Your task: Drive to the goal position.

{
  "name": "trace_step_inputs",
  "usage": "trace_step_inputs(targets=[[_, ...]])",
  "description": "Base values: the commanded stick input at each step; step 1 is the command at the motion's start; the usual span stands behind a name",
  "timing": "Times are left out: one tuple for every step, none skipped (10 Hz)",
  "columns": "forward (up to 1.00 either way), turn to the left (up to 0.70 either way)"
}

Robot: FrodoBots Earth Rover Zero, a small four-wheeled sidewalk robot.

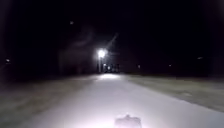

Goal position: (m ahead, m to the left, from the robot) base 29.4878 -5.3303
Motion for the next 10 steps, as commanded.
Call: trace_step_inputs(targets=[[0.70, 0.14], [0.70, 0.07], [0.70, 0.00], [0.70, 0.00], [0.70, 0.00], [0.70, 0.00], [0.70, 0.00], [0.70, 0.00], [0.70, 0.00], [0.70, 0.00]])
